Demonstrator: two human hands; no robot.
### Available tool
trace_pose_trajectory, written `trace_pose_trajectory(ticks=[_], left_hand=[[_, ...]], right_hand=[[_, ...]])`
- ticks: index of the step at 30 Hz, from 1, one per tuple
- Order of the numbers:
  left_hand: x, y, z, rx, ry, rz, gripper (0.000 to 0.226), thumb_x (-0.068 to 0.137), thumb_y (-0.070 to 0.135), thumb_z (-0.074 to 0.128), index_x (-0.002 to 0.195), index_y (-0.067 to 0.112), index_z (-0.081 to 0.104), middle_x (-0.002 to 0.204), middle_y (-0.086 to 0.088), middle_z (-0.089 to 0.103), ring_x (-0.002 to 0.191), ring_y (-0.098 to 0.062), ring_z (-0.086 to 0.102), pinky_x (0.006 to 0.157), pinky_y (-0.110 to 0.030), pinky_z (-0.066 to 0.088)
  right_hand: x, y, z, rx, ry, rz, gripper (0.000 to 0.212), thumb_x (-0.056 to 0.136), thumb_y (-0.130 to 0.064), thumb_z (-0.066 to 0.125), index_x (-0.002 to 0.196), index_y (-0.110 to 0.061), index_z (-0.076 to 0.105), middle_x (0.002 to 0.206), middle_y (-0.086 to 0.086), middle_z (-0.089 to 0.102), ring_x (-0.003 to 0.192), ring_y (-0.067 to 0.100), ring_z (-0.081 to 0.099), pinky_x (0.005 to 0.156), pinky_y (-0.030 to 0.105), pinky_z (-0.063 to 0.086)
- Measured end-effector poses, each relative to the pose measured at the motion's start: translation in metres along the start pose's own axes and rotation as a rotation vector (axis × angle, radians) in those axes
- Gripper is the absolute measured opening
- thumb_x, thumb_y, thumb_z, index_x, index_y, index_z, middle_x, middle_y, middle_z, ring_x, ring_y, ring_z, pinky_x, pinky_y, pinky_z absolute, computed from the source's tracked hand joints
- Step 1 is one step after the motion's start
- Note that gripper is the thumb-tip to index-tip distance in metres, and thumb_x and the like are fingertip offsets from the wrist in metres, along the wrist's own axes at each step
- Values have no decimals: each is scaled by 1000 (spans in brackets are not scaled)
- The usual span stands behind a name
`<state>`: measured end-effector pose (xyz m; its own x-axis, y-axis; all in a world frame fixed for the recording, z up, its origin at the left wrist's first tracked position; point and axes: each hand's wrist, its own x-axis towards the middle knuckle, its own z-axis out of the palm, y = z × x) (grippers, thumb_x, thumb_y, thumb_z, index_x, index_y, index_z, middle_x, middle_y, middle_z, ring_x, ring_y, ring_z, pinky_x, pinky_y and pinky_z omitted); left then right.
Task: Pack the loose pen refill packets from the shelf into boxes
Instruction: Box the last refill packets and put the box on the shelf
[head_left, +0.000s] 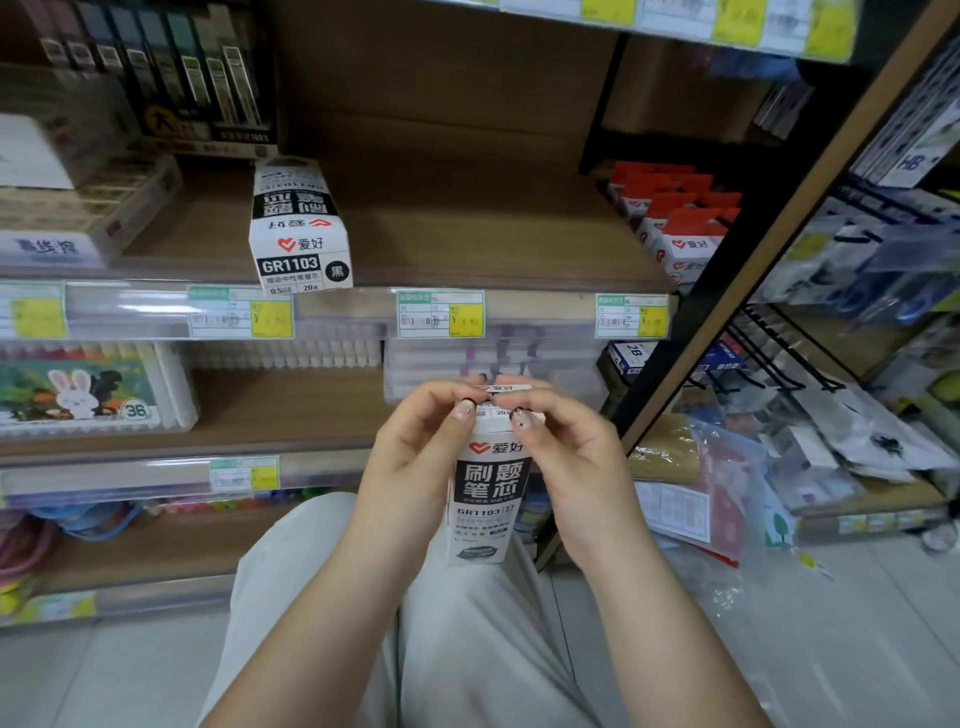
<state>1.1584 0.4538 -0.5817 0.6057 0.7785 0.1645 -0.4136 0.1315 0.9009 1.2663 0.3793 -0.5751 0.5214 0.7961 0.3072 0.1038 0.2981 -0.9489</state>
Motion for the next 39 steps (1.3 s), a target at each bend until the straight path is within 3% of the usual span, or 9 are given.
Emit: trace_pose_trajectory(ticks=[3, 5, 7, 9, 16, 23, 30, 35, 39], left_hand=[[-2, 1, -3, 279, 35, 188, 5, 83, 20, 59, 82, 22, 63, 105, 8, 67, 101, -10, 62, 85, -27, 49], [-2, 3, -7, 503, 28, 355, 6, 85, 25, 55, 83, 28, 60, 110, 14, 63, 107, -9, 59, 87, -28, 48], [-1, 3, -12, 708, -4, 482, 10, 88, 23, 52, 88, 23, 62, 113, 14, 60, 108, -8, 58, 87, -33, 50], [1, 4, -15, 843, -57, 539, 14, 89, 21, 53, 95, 14, 65, 114, 13, 59, 107, -6, 58, 85, -35, 51], [14, 16, -19, 1131, -238, 647, 23, 88, 21, 53, 101, 5, 65, 116, -4, 65, 108, -16, 57, 91, -29, 45], [20, 22, -24, 1331, -353, 825, 26, 91, 15, 49, 90, -4, 67, 117, -18, 65, 109, -32, 62, 95, -35, 43], [30, 18, -30, 1311, -394, 795, 24, 91, 15, 49, 89, -4, 64, 119, -18, 64, 111, -29, 60, 100, -28, 38], [28, 11, -24, 1062, -297, 494, 14, 89, 18, 50, 90, 6, 56, 123, -1, 63, 105, -19, 62, 84, -34, 51], [31, 17, -19, 964, -319, 354, 9, 88, 13, 53, 93, 7, 55, 125, 0, 60, 111, -21, 60, 84, -45, 53]], right_hand=[[-2, -1, -5, -189, 0, -63, 23, 81, -15, 62, 91, -34, 70, 118, -11, 61, 113, 4, 58, 89, 17, 45], [-5, 0, -7, -311, 9, -106, 28, 81, -18, 63, 99, -38, 67, 126, -12, 56, 117, 6, 55, 92, 23, 47], [-6, 1, -8, -455, 8, -174, 34, 81, -18, 64, 110, -36, 64, 128, -14, 54, 118, 2, 53, 96, 23, 45], [-5, 0, -10, -571, 16, -254, 39, 80, -15, 65, 116, -29, 60, 125, -17, 52, 116, -4, 52, 97, 15, 41], [-1, -6, -15, -748, 9, -308, 35, 82, -10, 66, 116, -15, 66, 125, -7, 55, 114, 13, 58, 95, 41, 50], [0, -1, -14, -938, 26, -541, 28, 82, -10, 66, 110, -6, 69, 116, 12, 67, 112, 25, 61, 97, 36, 46], [9, 6, -12, -960, 2, -557, 24, 82, -8, 67, 105, -2, 70, 113, 13, 68, 111, 28, 62, 97, 37, 46], [15, 2, -10, -777, -47, -250, 18, 83, -5, 66, 101, -6, 70, 126, 11, 60, 117, 25, 56, 99, 31, 42], [20, -6, -13, -706, -186, -30, 22, 83, -7, 67, 102, -15, 61, 127, 1, 53, 119, 21, 53, 99, 46, 45]])
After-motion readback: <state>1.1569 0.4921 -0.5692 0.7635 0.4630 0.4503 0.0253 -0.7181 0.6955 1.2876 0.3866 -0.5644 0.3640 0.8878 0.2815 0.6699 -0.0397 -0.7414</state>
